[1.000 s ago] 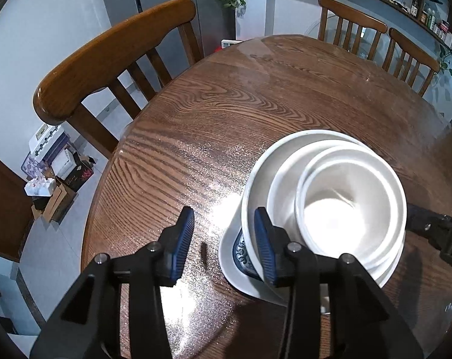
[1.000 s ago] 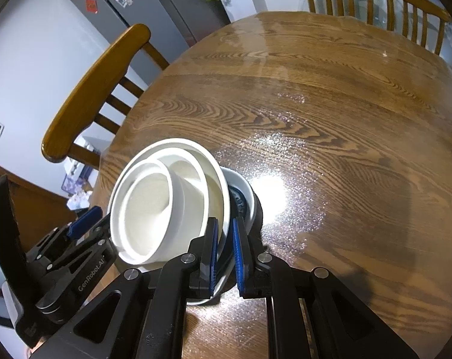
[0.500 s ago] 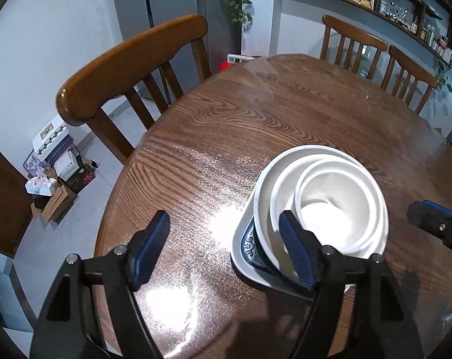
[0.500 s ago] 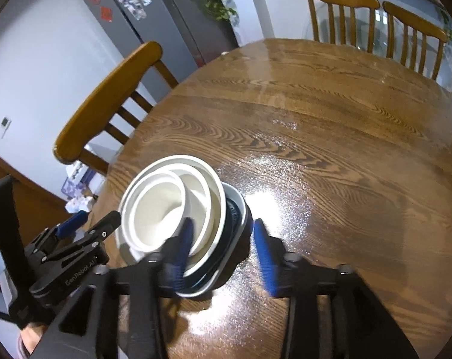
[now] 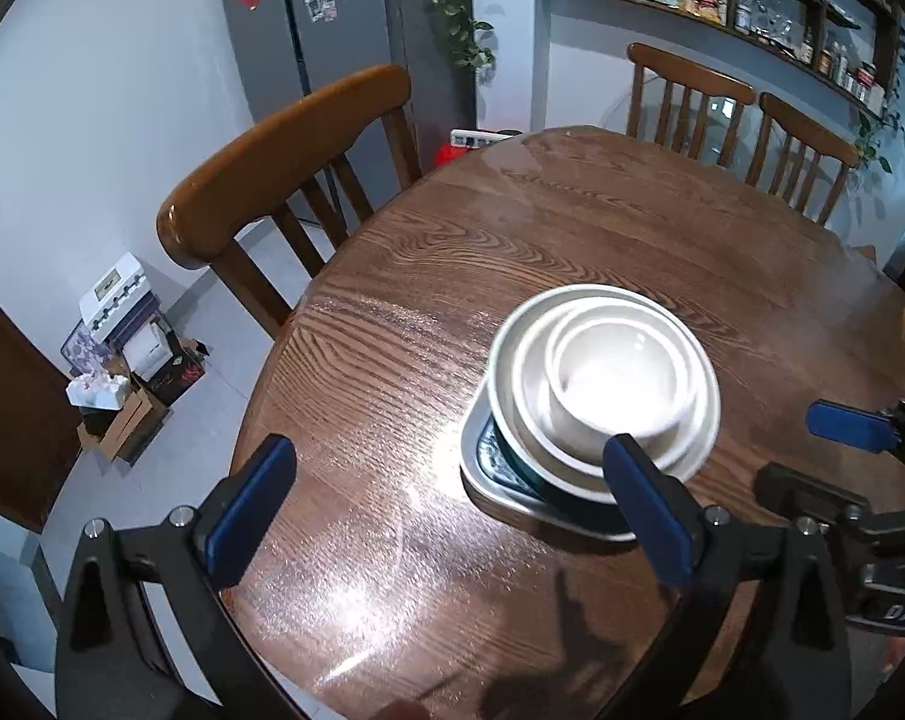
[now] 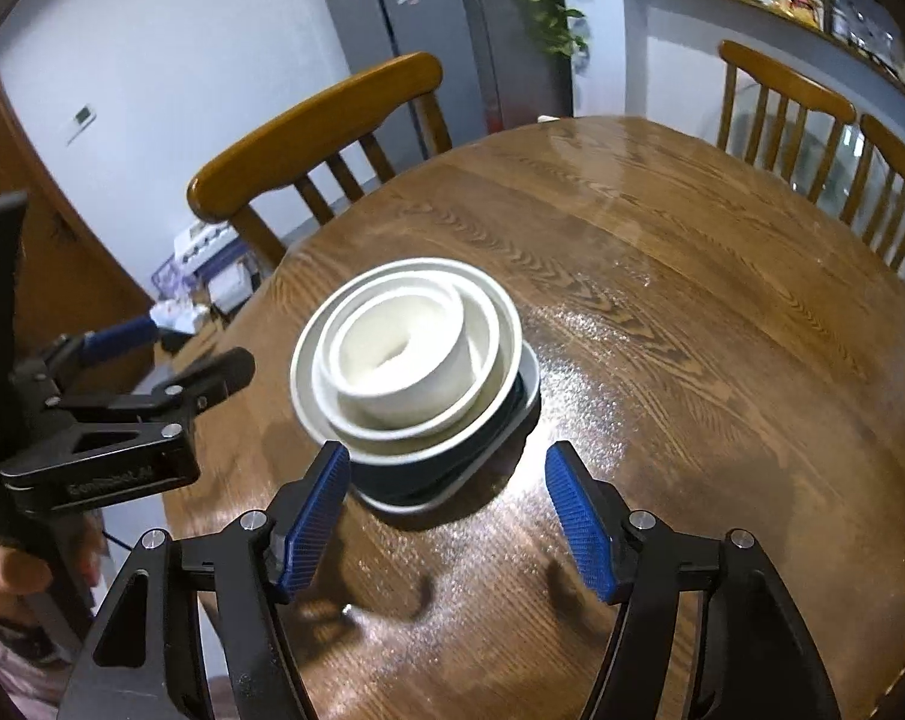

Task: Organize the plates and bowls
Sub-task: 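Withdraw the left gripper from the stacked dishes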

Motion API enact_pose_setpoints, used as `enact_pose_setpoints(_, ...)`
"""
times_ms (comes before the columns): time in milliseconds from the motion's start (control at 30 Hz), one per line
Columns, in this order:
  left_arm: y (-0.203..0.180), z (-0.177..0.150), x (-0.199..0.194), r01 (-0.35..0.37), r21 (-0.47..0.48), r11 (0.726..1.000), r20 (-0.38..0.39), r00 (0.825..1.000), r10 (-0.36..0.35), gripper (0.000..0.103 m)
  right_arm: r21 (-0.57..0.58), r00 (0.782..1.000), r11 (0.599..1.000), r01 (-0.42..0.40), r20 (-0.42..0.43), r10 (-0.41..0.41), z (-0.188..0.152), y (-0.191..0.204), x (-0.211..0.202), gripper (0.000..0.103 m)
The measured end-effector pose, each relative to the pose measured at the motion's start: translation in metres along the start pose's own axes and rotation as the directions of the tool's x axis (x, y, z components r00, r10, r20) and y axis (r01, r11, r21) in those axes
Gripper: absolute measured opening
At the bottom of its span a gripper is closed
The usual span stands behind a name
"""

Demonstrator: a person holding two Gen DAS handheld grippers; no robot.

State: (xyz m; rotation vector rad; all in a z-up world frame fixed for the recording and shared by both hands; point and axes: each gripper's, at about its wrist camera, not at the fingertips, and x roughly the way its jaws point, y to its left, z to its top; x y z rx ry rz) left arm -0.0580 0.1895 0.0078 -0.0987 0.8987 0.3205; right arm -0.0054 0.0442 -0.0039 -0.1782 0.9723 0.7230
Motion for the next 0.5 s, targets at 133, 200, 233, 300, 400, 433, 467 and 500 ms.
enact_pose_setpoints(133, -0.003, -0.004, -0.007, 0.001, 0.013, 1.0, 0.004, 1.0, -0.001, 0.102, -0.013, 1.0, 1.0, -0.008, 0.003, 0.008, -0.003, 0.005, -0.002, 0.069)
enact_pose_setpoints(200, -0.003, -0.005, -0.008, 0.014, 0.008, 1.0, -0.004, 1.0, -0.014, 0.102, -0.019, 1.0, 1.0, -0.015, 0.005, 0.015, -0.004, 0.007, -0.003, 0.069)
enact_pose_setpoints(233, -0.003, -0.006, -0.009, 0.014, 0.005, 1.0, -0.005, 1.0, -0.014, 0.102, -0.021, 1.0, 1.0, -0.016, 0.006, 0.017, -0.004, 0.009, -0.004, 0.069)
enact_pose_setpoints(300, -0.003, -0.006, -0.009, 0.013, -0.002, 1.0, -0.006, 1.0, -0.013, 0.102, -0.026, 1.0, 0.999, -0.019, 0.008, 0.019, -0.006, 0.011, -0.005, 0.069)
enact_pose_setpoints(400, -0.003, -0.008, -0.009, 0.01, -0.012, 1.0, -0.005, 1.0, -0.01, 0.102, -0.027, 1.0, 0.999, -0.018, 0.006, 0.018, -0.007, 0.012, -0.005, 0.069)
enact_pose_setpoints(433, -0.004, -0.008, -0.009, 0.003, -0.009, 1.0, -0.003, 1.0, -0.003, 0.102, -0.027, 1.0, 0.999, -0.019, 0.006, 0.019, -0.007, 0.012, -0.005, 0.069)
enact_pose_setpoints(467, -0.005, -0.009, -0.01, -0.003, -0.006, 1.0, -0.001, 1.0, 0.003, 0.102, -0.027, 1.0, 0.999, -0.02, 0.006, 0.02, -0.007, 0.012, -0.005, 0.069)
enact_pose_setpoints(500, -0.006, -0.009, -0.01, -0.007, -0.005, 1.0, 0.0, 1.0, 0.007, 0.102, -0.026, 1.0, 0.999, -0.019, 0.007, 0.019, -0.007, 0.012, -0.005, 0.069)
